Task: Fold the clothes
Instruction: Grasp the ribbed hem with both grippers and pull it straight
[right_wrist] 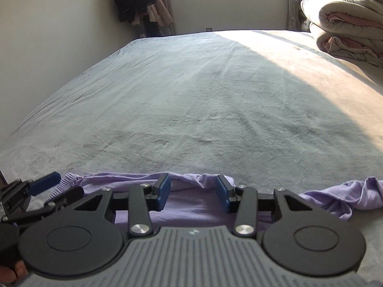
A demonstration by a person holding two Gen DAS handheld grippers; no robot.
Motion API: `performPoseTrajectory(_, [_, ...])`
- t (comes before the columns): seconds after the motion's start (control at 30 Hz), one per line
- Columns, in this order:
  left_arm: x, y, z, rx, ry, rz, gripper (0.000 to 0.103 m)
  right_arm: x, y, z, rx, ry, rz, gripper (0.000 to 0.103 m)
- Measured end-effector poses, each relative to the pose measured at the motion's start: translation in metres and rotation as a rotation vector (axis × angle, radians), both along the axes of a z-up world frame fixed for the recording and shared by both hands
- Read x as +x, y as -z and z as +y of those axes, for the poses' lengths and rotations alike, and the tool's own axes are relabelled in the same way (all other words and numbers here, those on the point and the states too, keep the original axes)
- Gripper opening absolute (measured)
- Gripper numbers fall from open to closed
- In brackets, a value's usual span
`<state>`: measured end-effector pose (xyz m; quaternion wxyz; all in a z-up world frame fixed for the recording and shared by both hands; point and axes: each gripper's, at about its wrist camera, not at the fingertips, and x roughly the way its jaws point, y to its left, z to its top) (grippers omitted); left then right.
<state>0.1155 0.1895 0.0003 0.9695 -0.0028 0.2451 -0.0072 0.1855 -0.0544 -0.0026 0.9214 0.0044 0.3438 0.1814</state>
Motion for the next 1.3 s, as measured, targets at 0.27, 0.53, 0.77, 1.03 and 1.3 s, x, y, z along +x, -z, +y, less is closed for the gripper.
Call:
performPoseTrajectory(0.27, [0.033,0.018,0.038,-0.049,-0.115,0.082,0.057,0.021,0.026,0.008,-0.092,-0.163,-0.042,0.033])
performPoseTrajectory(0.53, [0.053,0.037,0.059,-0.104,-0.162,0.168,0.043,0.032,0.041,0.023,-0.210,-0.193,-0.067,0.013])
performPoseTrajectory(0.77, [0.051,0.038,0.053,-0.098,-0.193,0.123,0.005,0.040,0.036,0.028,-0.218,-0.156,-0.134,0.000])
performPoseTrajectory(1.03, [0.042,0.035,0.055,-0.086,-0.297,-0.009,0.005,0.052,0.032,0.036,-0.225,-0.117,-0.206,0.000])
performPoseTrajectory(1.3, [0.051,0.045,0.066,-0.143,-0.321,0.044,0.011,0.069,0.053,0.053,-0.276,-0.112,-0.164,0.000])
